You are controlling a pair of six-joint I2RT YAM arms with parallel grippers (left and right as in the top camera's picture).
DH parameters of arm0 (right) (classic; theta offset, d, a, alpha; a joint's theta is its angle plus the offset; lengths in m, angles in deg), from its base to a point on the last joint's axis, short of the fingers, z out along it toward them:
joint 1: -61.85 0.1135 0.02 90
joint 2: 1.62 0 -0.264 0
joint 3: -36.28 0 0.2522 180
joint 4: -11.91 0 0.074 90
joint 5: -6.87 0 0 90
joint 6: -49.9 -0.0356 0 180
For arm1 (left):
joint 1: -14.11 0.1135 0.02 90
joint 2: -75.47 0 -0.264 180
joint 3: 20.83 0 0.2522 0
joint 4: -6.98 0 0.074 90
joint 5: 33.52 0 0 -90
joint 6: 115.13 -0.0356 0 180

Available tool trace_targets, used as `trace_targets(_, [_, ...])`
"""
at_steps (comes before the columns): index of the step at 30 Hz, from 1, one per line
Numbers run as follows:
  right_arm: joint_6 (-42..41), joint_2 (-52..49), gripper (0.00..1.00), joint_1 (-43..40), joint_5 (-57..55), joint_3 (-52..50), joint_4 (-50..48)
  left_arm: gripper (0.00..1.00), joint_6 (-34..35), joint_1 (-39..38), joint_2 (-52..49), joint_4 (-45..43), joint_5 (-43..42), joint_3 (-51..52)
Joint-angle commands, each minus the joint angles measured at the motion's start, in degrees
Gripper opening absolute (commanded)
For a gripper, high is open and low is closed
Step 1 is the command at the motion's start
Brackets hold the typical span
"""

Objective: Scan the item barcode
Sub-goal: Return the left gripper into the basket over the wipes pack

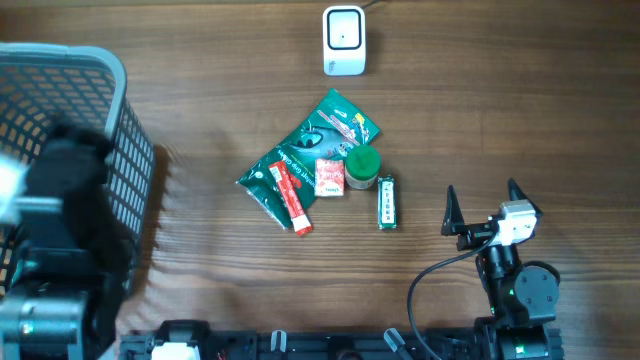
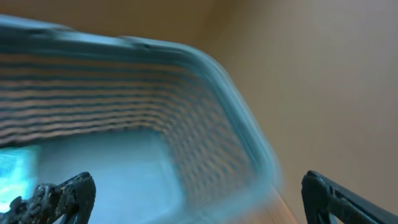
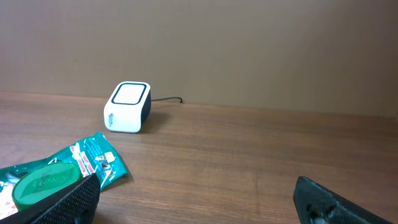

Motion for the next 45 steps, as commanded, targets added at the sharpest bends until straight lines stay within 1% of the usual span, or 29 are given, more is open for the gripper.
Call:
trace_targets(1, [-0.6, 0.0, 1.00, 0.0, -0.5, -0.1, -0.2, 1.00, 13.9, 18.3, -1.6, 2.1, -11.2, 1.5])
trace_targets(2, [-0.6, 0.0, 1.00, 0.0, -0.5, -0.1, -0.2, 1.00, 13.9, 21.4, -2.2, 2.0, -14.1, 1.8])
trace_targets(4, [-0.6, 0.0, 1.00, 0.0, -0.5, -0.1, -0.2, 1.00, 15.3, 30.4, -4.9, 2.1, -23.4, 2.4])
trace_targets(6, [-0.6, 0.0, 1.00, 0.0, -0.5, -0.1, -0.2, 1.00, 15.3, 38.1, -8.7, 2.3, -31.9, 2.4])
trace_targets(8, [-0.6, 0.0, 1.00, 0.0, -0.5, -0.1, -0.2, 1.00, 15.6, 44.0, -12.8, 3.1, -39.0, 2.4])
trace_targets(10, [-0.6, 0.0, 1.00, 0.0, -0.5, -0.1, -0.2, 1.00, 18.9, 49.0, -17.5, 6.0, -44.1, 2.4])
trace_targets(11, [-0.6, 0.0, 1.00, 0.0, -0.5, -0.1, -0.2, 1.00, 21.1, 51.4, -20.7, 7.9, -45.6, 2.4])
trace_targets(12, [-0.6, 0.0, 1.00, 0.0, -0.5, -0.1, -0.2, 1.00, 21.6, 52.6, -22.7, 8.7, -46.0, 2.4])
trace_targets(17, [-0.6, 0.0, 1.00, 0.0, -0.5, -0.1, -0.2, 1.00, 21.7, 54.1, -32.7, 8.4, -45.5, 2.4])
trace_targets(18, [-0.6, 0.0, 1.00, 0.0, -0.5, -0.1, -0.2, 1.00, 22.8, 54.1, -34.0, 8.5, -44.7, 2.5])
trace_targets(21, [-0.6, 0.0, 1.00, 0.0, -0.5, -0.1, -0.2, 1.00, 25.9, 54.1, -36.6, 8.5, -37.4, 4.7])
trace_targets(26, [-0.6, 0.0, 1.00, 0.0, -0.5, -0.1, -0.2, 1.00, 30.6, 54.1, -36.7, 7.3, -29.2, 12.1])
trace_targets(30, [-0.6, 0.0, 1.00, 0.0, -0.5, -0.1, -0.2, 1.00, 30.5, 54.1, -36.7, 2.1, -26.6, 17.8])
trace_targets(33, [-0.6, 0.0, 1.00, 0.0, -0.5, -0.1, -0.2, 1.00, 30.5, 54.1, -37.1, -1.9, -22.9, 21.4])
trace_targets(40, [-0.6, 0.0, 1.00, 0.0, -0.5, -0.1, -0.2, 0.99, 30.3, 54.1, -37.2, -7.3, -22.2, 26.8])
trace_targets(41, [-0.6, 0.0, 1.00, 0.0, -0.5, -0.1, -0.2, 0.97, 30.3, 54.1, -37.2, -7.7, -22.2, 27.6])
trace_targets(42, [-0.6, 0.0, 1.00, 0.0, -0.5, -0.1, -0.2, 0.87, 30.3, 54.1, -37.2, -7.9, -22.1, 28.2])
trace_targets(43, [-0.6, 0.0, 1.00, 0.0, -0.5, -0.1, -0.2, 0.71, 30.3, 54.1, -37.2, -8.3, -22.1, 29.2])
trace_targets(44, [-0.6, 0.0, 1.00, 0.0, -0.5, -0.1, -0.2, 0.40, 30.3, 54.1, -37.2, -8.3, -22.1, 29.9])
trace_targets(45, [-0.6, 0.0, 1.00, 0.0, -0.5, -0.1, -0.2, 0.29, 30.3, 54.1, -37.2, -8.3, -22.3, 30.3])
